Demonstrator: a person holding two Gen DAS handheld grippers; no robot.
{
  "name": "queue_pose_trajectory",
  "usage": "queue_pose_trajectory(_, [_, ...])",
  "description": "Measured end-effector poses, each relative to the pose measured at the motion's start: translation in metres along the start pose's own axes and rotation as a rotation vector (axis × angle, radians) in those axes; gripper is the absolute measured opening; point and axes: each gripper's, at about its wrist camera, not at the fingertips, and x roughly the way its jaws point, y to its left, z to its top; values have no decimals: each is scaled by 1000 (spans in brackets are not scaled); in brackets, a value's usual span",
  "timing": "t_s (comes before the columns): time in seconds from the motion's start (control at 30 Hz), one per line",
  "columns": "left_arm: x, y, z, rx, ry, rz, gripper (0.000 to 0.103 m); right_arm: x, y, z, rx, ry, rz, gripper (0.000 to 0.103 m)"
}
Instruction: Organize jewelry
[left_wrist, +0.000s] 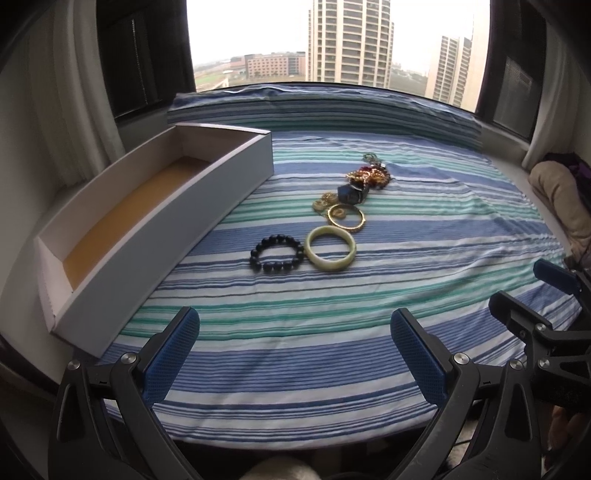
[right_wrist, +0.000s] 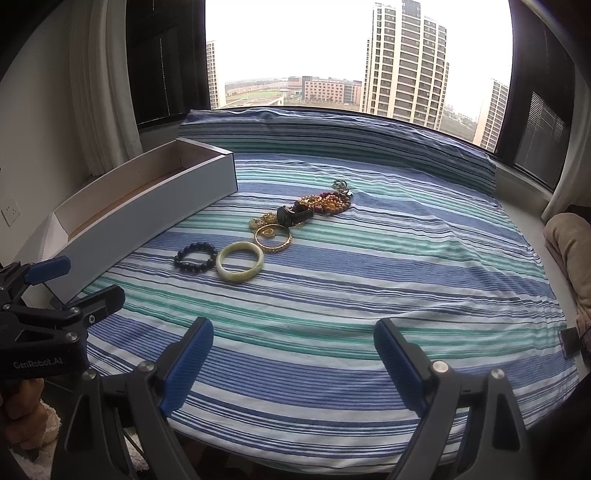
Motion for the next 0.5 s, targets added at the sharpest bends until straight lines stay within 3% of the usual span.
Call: queue_pose_trajectory(0.5, [6,11,-1,-18,11,31,103,7,15,3,-31,17,16,91])
